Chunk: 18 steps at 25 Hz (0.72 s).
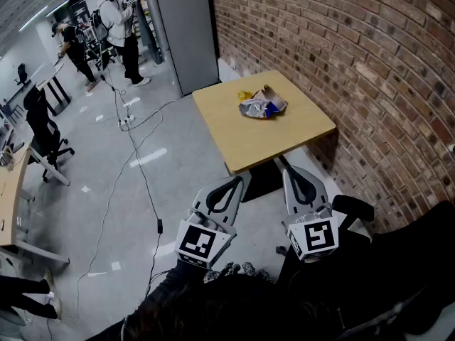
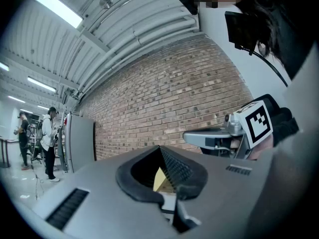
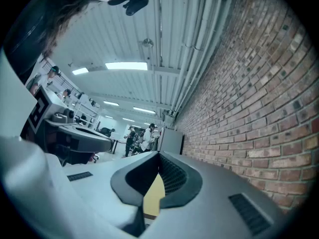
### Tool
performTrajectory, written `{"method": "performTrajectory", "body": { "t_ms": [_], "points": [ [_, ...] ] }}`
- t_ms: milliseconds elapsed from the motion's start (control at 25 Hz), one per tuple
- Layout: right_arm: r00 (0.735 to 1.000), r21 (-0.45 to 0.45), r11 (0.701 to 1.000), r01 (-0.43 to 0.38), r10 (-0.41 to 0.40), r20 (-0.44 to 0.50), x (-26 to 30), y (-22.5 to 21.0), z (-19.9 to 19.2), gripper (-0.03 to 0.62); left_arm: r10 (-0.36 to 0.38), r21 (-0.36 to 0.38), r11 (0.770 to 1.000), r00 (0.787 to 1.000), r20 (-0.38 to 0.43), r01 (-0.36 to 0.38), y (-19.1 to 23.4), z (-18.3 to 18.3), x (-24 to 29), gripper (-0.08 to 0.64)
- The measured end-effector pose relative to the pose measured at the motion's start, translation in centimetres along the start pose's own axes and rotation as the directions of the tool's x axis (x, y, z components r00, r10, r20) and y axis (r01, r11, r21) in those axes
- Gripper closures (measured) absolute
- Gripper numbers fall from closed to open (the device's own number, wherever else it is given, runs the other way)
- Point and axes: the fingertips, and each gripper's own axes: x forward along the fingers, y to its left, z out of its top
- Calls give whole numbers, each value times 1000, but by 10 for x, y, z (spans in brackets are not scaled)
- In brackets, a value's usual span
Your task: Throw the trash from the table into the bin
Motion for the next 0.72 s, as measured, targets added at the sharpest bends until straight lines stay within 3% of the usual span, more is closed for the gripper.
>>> {"method": "performTrajectory", "body": {
  "t_ms": [160,280,440,720],
  "points": [
    [1000,13,1000,11,-11,-21,4,-1,-4,581,-3,-1,1000,1000,2,3,0,0,4,554],
    [997,6,999,-33,33,-68,4,4,-13,581,-7,1,1000,1000,0,7,1,-2,5,554],
    [995,72,996,-54,60,-76,6,1,-21,581,4,-7,1000,1000,-7,-4,8,-6,5,554],
    [994,49,998,-45,50,-94,20,1,-31,581,14,-29,999,1000,-13,-15,26,-14,7,554]
  ]
}}
